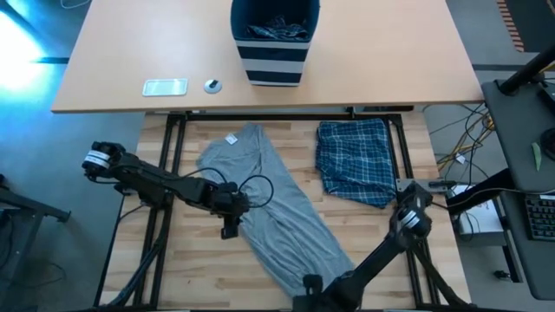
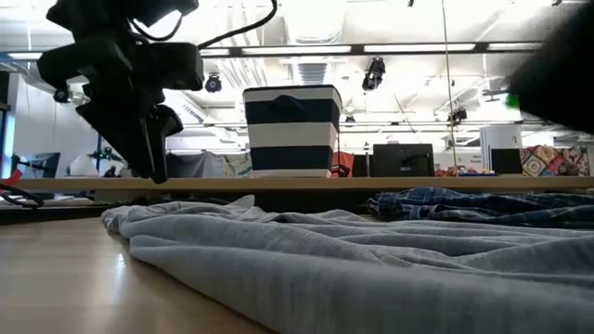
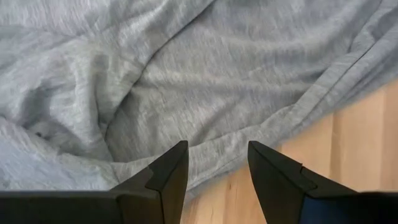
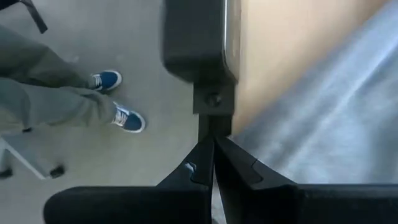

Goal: Fold Laundry from Bin
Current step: Fold the gray shirt

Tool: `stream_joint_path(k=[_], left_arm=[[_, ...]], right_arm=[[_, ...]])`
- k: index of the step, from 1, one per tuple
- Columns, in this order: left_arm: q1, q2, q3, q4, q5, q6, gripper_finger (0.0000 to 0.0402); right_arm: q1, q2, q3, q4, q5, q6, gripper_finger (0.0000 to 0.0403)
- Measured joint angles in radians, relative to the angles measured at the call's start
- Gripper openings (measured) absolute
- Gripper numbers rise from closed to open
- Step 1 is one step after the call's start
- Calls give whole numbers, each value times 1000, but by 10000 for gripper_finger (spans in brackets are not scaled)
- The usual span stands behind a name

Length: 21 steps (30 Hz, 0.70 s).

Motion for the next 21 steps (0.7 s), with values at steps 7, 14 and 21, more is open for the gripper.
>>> stream_joint_path(k=[7,14,21], left_arm=[[19,-90,-1,-62,0,-6,151],[196,-259,-5,-264,-55,-67,151],[420,-266,-42,-287,57,-131,151]], right_arm=[[20,16,9,32,-76,111,9],[11,-129,123,-177,47,219,9],[20,-125,68,-388,-10,568,62]])
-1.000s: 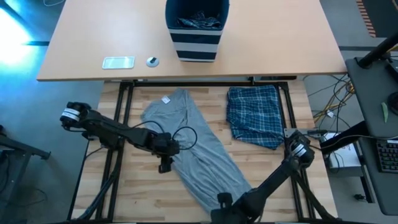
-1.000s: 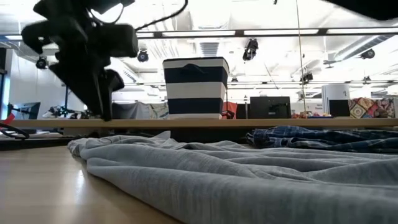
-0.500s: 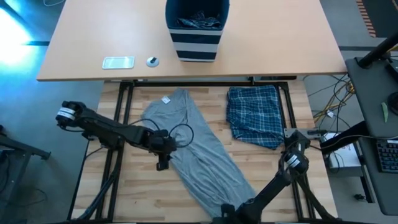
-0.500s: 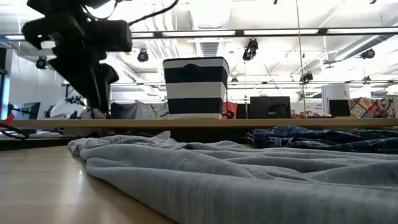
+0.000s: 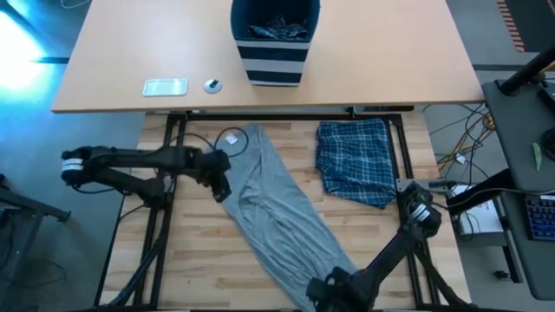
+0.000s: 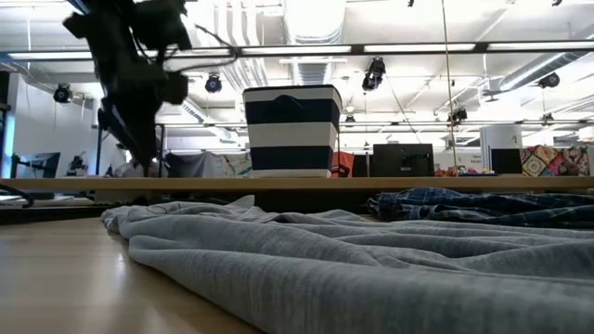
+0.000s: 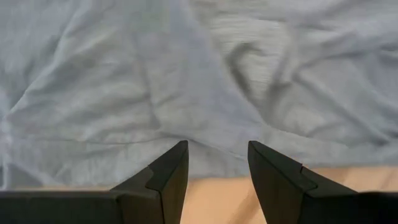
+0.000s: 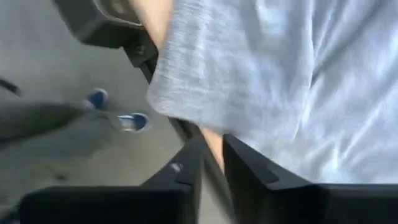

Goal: Fold Laundry from Bin
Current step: Fold the gray shirt

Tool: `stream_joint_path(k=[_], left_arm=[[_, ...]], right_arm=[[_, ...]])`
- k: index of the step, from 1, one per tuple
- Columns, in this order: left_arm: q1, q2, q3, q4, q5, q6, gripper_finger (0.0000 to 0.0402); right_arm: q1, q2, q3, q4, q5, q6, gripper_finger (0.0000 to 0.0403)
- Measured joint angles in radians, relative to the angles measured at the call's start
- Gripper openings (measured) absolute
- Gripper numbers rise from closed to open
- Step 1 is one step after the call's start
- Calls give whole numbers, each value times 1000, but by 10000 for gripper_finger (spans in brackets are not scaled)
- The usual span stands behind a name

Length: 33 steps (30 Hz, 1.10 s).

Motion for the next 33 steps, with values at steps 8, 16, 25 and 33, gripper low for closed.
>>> stream_joint_path(k=[8,16,25,33], left_arm=[[45,71,-3,7,19,-17,161],[33,87,-33,18,91,-25,197],[-109,82,-133,61,107,-74,201],[-173,78,-78,80,105,-85,201]], right_arm=[[7,-8,-69,-34,44,456,186],[-62,-14,-112,-61,43,484,209],[-44,-31,-162,70,-81,463,197],[-21,-231,-239,-134,-7,499,181]])
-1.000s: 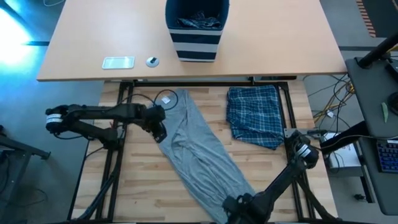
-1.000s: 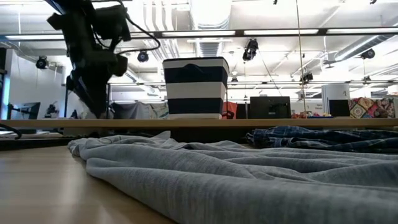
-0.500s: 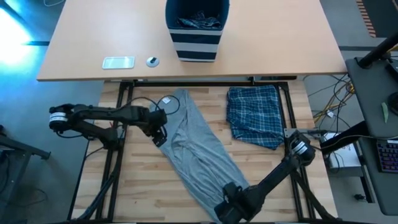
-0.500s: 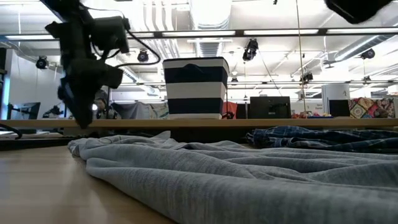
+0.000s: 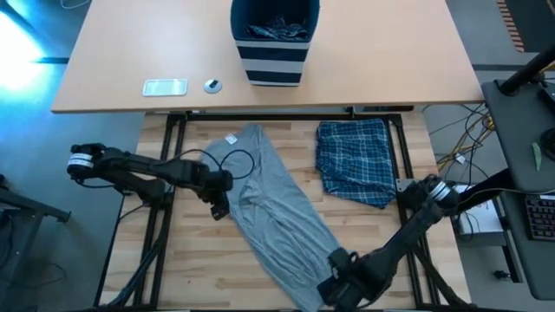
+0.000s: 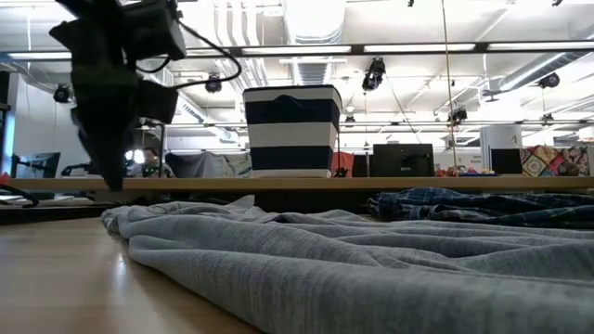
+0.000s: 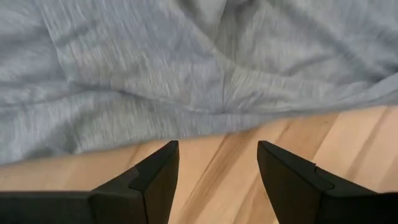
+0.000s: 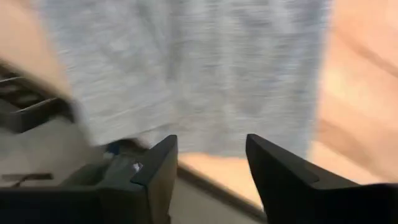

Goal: Fold Laundry from Bin
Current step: Fold the gray shirt

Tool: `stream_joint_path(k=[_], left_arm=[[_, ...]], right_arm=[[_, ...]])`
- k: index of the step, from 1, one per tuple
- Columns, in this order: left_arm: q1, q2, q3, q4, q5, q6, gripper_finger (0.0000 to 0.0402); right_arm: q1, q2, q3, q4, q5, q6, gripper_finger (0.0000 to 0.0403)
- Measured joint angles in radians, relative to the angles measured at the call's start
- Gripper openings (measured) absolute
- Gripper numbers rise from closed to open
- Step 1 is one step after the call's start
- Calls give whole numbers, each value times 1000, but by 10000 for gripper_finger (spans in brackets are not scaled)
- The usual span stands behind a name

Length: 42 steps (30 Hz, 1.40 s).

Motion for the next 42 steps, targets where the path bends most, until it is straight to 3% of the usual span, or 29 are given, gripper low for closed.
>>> stream_joint_path(k=[3,6,8,13,22,26,33,37,42], left_arm=[[22,5,20,35,-3,29,201],[34,14,23,137,-6,64,201],[39,29,24,221,-8,83,201],[58,107,26,324,-33,102,201],[61,210,119,326,-44,172,201],[64,221,186,328,-44,183,201],[68,221,296,320,-51,213,201],[81,221,328,291,-49,197,201],[151,221,327,229,-52,127,201]], right_arm=[[0,-66,-131,83,-5,32,126],[0,-130,-265,262,-23,56,43],[1,-136,-338,368,-67,56,21],[1,-115,-467,429,-131,72,10],[-9,-165,-654,407,-298,-2,9],[-8,-226,-722,325,-308,-7,9],[-7,-391,-798,50,-265,-58,8],[4,-486,-770,41,-218,-45,10],[46,-503,-684,166,-33,-33,39]])
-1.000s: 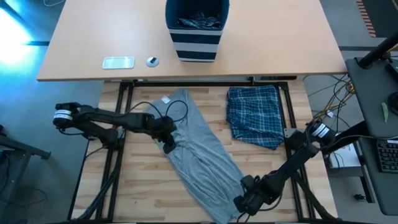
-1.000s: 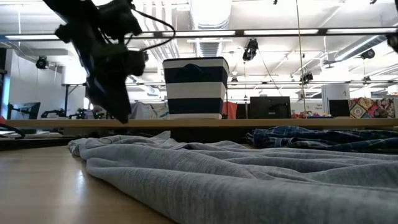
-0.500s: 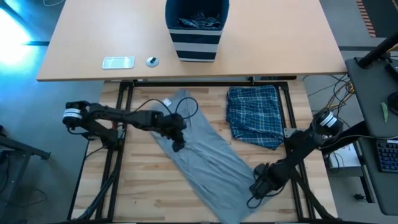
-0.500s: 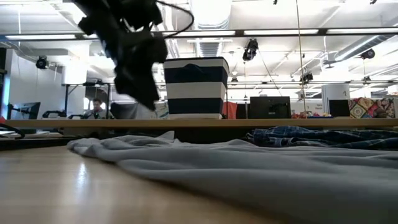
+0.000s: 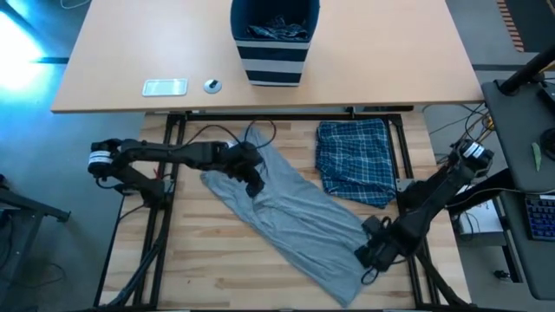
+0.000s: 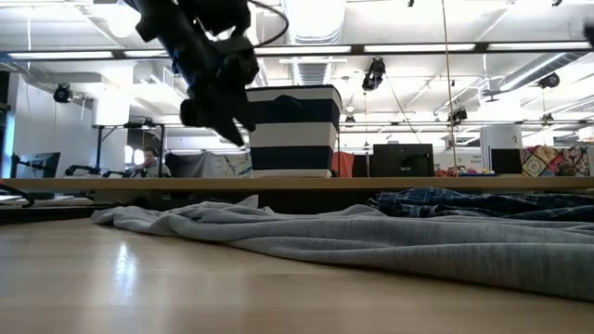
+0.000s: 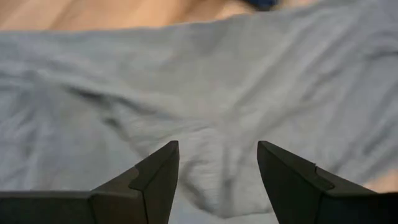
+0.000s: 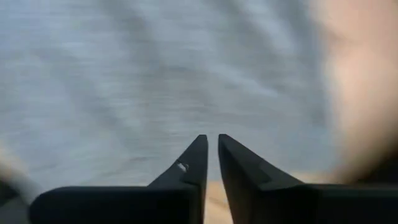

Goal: Fold Laundry from Bin
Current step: Fold the gray shirt

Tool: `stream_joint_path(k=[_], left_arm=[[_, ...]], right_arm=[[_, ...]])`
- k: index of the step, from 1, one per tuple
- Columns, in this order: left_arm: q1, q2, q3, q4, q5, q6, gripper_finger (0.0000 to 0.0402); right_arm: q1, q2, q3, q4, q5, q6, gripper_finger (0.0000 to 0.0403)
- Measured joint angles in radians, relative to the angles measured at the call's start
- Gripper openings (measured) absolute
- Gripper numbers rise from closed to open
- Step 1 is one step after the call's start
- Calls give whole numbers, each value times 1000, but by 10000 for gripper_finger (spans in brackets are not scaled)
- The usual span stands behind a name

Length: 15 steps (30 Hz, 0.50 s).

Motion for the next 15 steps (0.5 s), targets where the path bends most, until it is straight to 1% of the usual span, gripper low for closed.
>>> stream_joint_path(k=[2,3,6,10,12,15], left_arm=[[16,0,-9,-11,0,-3,201],[19,0,-13,-17,1,-3,201],[20,0,-16,-40,1,-3,201],[20,0,-17,-82,2,0,201],[20,0,-18,-120,2,11,201],[20,0,-19,-175,1,31,201]], right_arm=[[13,35,24,126,75,-62,62],[17,62,34,186,95,-102,76],[20,168,65,295,101,-240,113],[19,306,111,292,76,-309,145],[15,358,134,291,62,-328,151],[13,396,178,269,62,-342,151]])
